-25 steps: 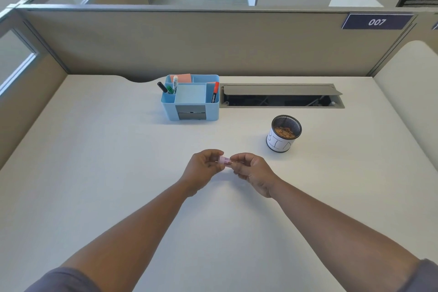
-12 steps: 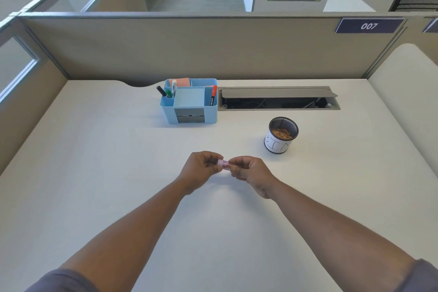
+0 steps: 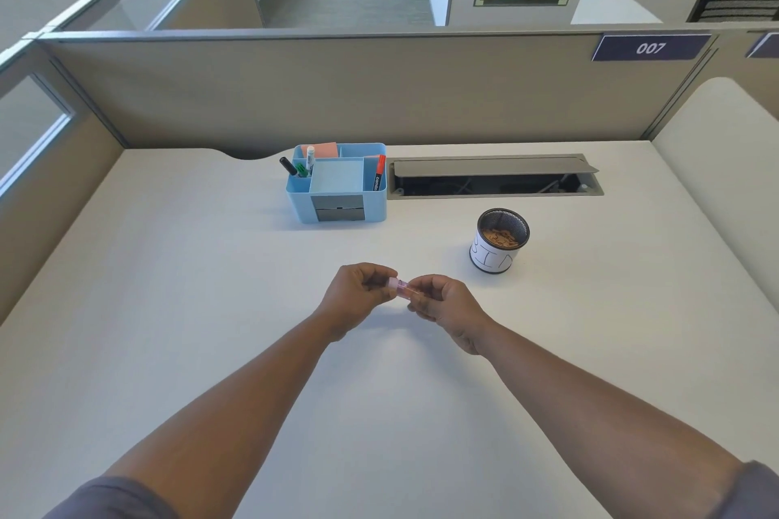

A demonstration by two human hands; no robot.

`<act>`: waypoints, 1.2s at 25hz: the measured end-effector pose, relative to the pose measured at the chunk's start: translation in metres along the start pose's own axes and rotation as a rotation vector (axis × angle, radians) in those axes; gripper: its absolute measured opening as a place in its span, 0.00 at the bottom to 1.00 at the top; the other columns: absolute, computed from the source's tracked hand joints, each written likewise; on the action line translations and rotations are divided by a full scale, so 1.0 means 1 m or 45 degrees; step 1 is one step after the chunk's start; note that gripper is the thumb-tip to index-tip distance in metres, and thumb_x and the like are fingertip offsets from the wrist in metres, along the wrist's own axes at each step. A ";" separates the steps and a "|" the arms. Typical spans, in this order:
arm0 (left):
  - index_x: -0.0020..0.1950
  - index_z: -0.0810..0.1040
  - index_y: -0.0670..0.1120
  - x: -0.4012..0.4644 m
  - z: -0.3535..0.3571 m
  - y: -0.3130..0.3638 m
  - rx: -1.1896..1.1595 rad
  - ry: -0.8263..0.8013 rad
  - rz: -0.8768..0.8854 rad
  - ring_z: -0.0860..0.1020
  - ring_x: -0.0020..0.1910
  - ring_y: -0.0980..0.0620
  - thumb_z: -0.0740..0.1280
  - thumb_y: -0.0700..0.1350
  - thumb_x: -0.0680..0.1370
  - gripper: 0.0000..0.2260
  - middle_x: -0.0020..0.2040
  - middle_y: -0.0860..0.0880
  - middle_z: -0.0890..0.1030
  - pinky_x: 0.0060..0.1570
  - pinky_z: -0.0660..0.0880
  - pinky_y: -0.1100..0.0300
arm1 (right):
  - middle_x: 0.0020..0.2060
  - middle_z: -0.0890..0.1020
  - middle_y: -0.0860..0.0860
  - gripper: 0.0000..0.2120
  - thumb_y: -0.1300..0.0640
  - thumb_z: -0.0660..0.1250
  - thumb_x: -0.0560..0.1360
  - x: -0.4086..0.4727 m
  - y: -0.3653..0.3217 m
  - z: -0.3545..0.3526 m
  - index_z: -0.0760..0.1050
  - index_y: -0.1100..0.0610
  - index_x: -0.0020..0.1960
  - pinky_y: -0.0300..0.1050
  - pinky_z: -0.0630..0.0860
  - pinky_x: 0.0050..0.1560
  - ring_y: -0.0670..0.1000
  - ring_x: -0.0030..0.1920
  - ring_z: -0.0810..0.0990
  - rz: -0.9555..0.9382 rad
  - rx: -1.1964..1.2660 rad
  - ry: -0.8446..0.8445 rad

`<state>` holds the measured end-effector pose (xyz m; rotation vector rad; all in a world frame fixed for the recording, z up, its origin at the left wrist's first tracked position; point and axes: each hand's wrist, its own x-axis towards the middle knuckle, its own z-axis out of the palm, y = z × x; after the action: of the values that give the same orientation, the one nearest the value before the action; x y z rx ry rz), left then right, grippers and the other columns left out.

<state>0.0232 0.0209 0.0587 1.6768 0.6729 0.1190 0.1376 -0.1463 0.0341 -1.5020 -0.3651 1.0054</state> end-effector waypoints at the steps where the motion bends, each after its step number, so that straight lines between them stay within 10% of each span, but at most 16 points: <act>1: 0.55 0.86 0.46 0.000 0.000 0.001 -0.002 -0.005 0.002 0.86 0.50 0.52 0.77 0.40 0.74 0.10 0.49 0.50 0.89 0.54 0.81 0.59 | 0.49 0.84 0.55 0.08 0.65 0.71 0.77 0.000 0.000 0.001 0.81 0.54 0.53 0.45 0.78 0.52 0.53 0.47 0.82 -0.005 -0.032 -0.005; 9: 0.60 0.85 0.49 -0.002 0.006 0.012 0.198 0.021 0.127 0.83 0.48 0.63 0.75 0.43 0.77 0.12 0.51 0.55 0.87 0.53 0.78 0.66 | 0.56 0.85 0.57 0.07 0.60 0.70 0.79 0.001 0.002 0.004 0.83 0.51 0.54 0.46 0.75 0.57 0.50 0.52 0.80 -0.041 -0.170 0.077; 20: 0.57 0.83 0.48 0.001 0.009 0.014 -0.211 -0.009 -0.001 0.85 0.52 0.50 0.73 0.40 0.78 0.09 0.50 0.51 0.88 0.62 0.79 0.51 | 0.55 0.85 0.59 0.06 0.60 0.71 0.78 0.003 0.008 0.003 0.82 0.52 0.53 0.45 0.76 0.55 0.49 0.49 0.80 -0.092 -0.151 0.138; 30: 0.63 0.78 0.39 0.002 0.016 0.024 -0.774 -0.058 -0.181 0.85 0.56 0.47 0.67 0.38 0.81 0.10 0.58 0.40 0.85 0.54 0.82 0.60 | 0.50 0.87 0.46 0.07 0.59 0.71 0.77 0.000 0.006 0.001 0.82 0.50 0.53 0.50 0.76 0.65 0.46 0.53 0.82 -0.119 -0.061 0.152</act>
<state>0.0405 0.0061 0.0769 1.0435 0.6394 0.1647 0.1346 -0.1474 0.0285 -1.5659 -0.3727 0.8341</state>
